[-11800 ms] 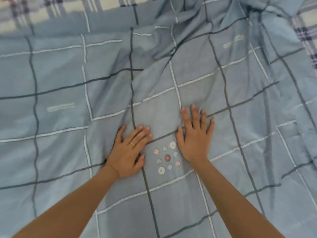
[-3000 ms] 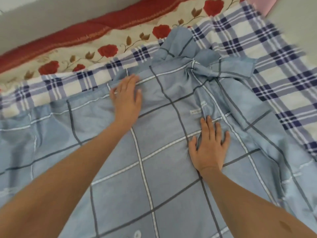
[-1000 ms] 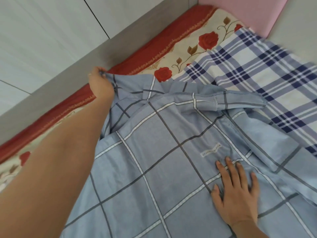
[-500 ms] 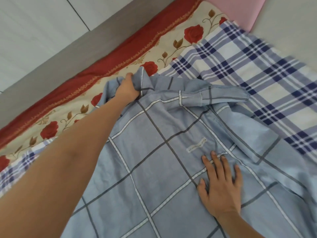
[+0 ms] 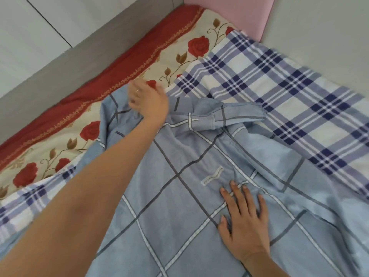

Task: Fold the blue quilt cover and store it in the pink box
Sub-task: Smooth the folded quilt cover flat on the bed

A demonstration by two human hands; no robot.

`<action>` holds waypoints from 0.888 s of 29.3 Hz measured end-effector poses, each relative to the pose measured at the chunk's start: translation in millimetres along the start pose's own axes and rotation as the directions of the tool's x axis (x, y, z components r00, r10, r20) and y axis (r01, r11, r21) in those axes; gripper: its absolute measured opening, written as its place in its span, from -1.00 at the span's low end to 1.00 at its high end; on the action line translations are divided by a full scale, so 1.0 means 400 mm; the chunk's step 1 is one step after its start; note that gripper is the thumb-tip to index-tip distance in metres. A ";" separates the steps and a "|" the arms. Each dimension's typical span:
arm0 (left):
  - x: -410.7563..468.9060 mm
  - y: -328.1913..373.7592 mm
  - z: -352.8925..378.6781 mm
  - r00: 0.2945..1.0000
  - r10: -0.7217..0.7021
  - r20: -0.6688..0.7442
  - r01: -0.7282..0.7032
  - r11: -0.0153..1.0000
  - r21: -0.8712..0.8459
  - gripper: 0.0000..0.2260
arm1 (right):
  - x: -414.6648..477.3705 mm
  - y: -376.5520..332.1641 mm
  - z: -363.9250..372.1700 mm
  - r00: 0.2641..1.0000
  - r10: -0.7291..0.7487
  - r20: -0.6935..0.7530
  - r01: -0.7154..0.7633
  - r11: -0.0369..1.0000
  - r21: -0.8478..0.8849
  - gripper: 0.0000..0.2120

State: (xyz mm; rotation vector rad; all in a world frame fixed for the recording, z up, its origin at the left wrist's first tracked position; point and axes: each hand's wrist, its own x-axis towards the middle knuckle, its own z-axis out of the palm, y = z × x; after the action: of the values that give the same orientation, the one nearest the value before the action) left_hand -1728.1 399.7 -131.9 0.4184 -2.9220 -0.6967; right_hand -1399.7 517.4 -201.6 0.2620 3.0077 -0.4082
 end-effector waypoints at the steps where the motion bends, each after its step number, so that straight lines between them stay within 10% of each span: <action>1: -0.030 0.024 0.012 0.979 0.205 0.009 -0.205 0.978 -0.030 -0.57 | -0.002 0.001 0.001 1.000 0.002 0.011 -0.002 1.000 -0.009 -0.38; 3: -0.095 0.065 0.030 0.808 0.540 0.234 -0.538 0.839 -0.081 -0.57 | -0.004 0.004 0.001 1.000 0.000 0.024 0.001 1.000 -0.022 -0.38; 5: -0.140 0.088 0.042 0.641 0.568 0.516 -0.638 0.768 -0.054 -0.56 | -0.002 0.003 -0.001 0.999 -0.002 0.033 0.003 1.000 -0.030 -0.37; 9: -0.162 0.084 0.030 0.558 0.649 0.518 -0.643 0.732 -0.225 -0.83 | -0.003 -0.003 -0.001 1.000 0.001 0.026 0.000 0.999 -0.033 -0.38; 13: -0.143 0.043 -0.008 0.682 0.706 0.192 -0.627 0.699 -0.344 -0.84 | -0.005 0.004 0.001 1.000 0.005 0.011 -0.005 0.999 -0.043 -0.39; 17: -0.090 0.013 -0.037 0.884 0.463 -0.057 -0.429 0.759 -0.490 -0.84 | -0.011 0.003 0.001 1.000 0.012 0.004 -0.012 0.999 -0.035 -0.38; 20: -0.019 0.007 -0.059 0.968 0.244 -0.064 -0.234 0.777 -0.584 -0.73 | -0.013 0.005 0.004 0.999 0.026 -0.031 -0.026 1.000 0.000 -0.36; 26: 0.021 -0.039 -0.055 0.957 0.291 0.000 -0.279 0.919 -0.279 -0.86 | -0.012 -0.002 -0.003 0.996 0.075 -0.045 -0.067 0.985 0.159 -0.32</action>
State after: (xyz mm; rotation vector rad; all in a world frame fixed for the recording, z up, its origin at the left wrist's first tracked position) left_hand -1728.8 374.4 -119.0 -0.0520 -2.7754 -1.0545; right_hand -1395.1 516.0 -199.8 0.3965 3.0077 -0.6422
